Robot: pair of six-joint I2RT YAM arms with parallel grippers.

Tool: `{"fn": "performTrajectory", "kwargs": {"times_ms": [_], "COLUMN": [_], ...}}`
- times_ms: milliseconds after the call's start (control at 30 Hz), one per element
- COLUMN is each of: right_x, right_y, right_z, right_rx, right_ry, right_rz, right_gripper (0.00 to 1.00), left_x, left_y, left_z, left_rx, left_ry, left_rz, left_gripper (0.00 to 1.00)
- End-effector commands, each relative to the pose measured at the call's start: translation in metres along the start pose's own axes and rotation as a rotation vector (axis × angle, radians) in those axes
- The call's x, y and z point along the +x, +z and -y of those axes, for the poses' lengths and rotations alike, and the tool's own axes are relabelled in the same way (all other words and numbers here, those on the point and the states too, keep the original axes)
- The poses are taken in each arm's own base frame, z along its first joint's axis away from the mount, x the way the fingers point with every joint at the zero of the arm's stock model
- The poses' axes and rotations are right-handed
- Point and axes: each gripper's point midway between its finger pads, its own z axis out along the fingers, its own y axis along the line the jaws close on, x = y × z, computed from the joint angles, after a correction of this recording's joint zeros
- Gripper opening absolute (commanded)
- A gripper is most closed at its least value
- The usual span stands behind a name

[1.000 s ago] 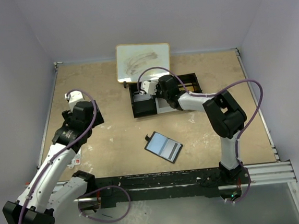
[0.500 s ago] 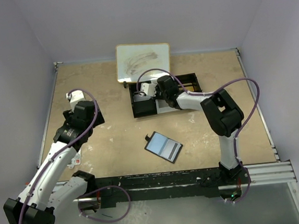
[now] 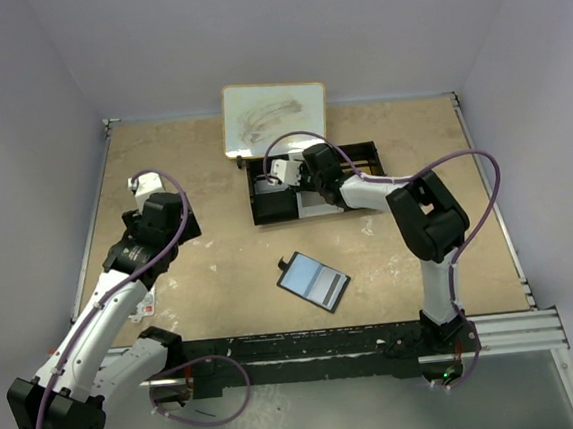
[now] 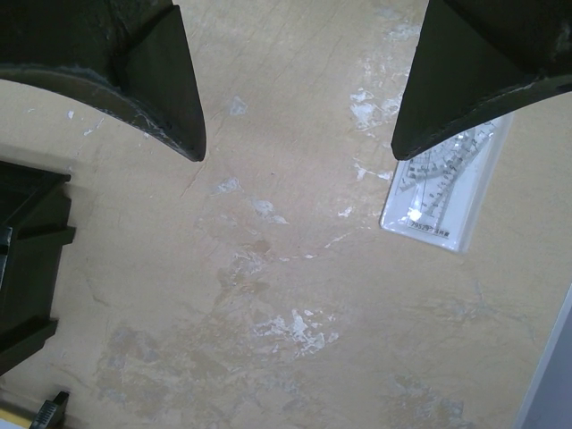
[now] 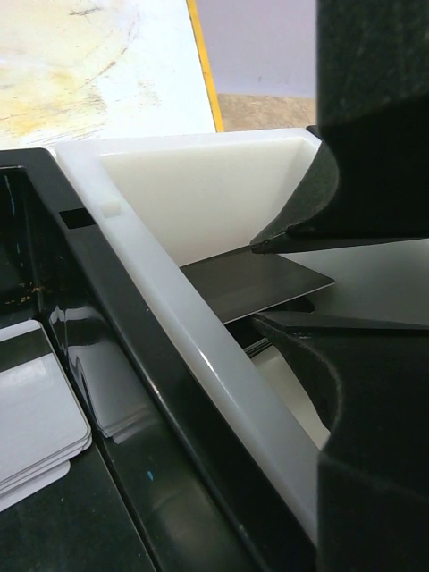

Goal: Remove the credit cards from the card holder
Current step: Place the credit card in the storage box.

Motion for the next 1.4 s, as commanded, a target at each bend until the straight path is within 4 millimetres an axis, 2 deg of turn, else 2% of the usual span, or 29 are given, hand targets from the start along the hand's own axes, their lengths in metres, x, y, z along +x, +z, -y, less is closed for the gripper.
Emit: {"fn": "performTrajectory", "kwargs": {"times_ms": [0, 167, 533, 667, 833, 1000, 1100, 1233, 1300, 1367], "right_x": [-0.020, -0.019, -0.019, -0.021, -0.018, -0.020, -0.030, -0.054, -0.062, -0.062], "right_y": [-0.014, -0.016, -0.020, -0.021, -0.018, -0.020, -0.038, -0.088, -0.119, -0.135], "right_z": [0.020, 0.025, 0.020, 0.021, 0.019, 0.030, 0.052, 0.084, 0.089, 0.072], "right_rx": [0.029, 0.055, 0.042, 0.049, 0.047, 0.091, 0.165, 0.243, 0.242, 0.175], "right_ry": [0.008, 0.022, 0.061, 0.076, 0.086, 0.122, 0.222, 0.502, 0.732, 0.950], "right_rz": [0.054, 0.048, 0.059, 0.067, 0.055, 0.052, 0.087, 0.208, 0.261, 0.248], "right_gripper": [0.36, 0.37, 0.40, 0.45, 0.46, 0.47, 0.47, 0.49, 0.50, 0.50], "left_x": [-0.012, -0.011, -0.010, -0.009, -0.009, -0.010, -0.011, -0.012, -0.012, -0.012], "left_y": [-0.002, -0.001, 0.000, 0.000, 0.001, -0.001, -0.003, -0.006, -0.007, -0.009], "left_z": [0.005, 0.005, 0.009, 0.010, 0.010, 0.011, 0.011, 0.015, 0.017, 0.020], "left_rx": [0.021, 0.022, 0.038, 0.044, 0.044, 0.055, 0.063, 0.096, 0.113, 0.133], "left_ry": [-0.013, -0.012, -0.003, -0.001, 0.000, -0.001, -0.007, -0.010, -0.006, -0.004], "left_rz": [0.036, 0.034, 0.023, 0.022, 0.019, 0.024, 0.032, 0.040, 0.040, 0.040], "left_gripper": [0.82, 0.82, 0.82, 0.82, 0.82, 0.82, 0.82, 0.82, 0.82, 0.82]}}
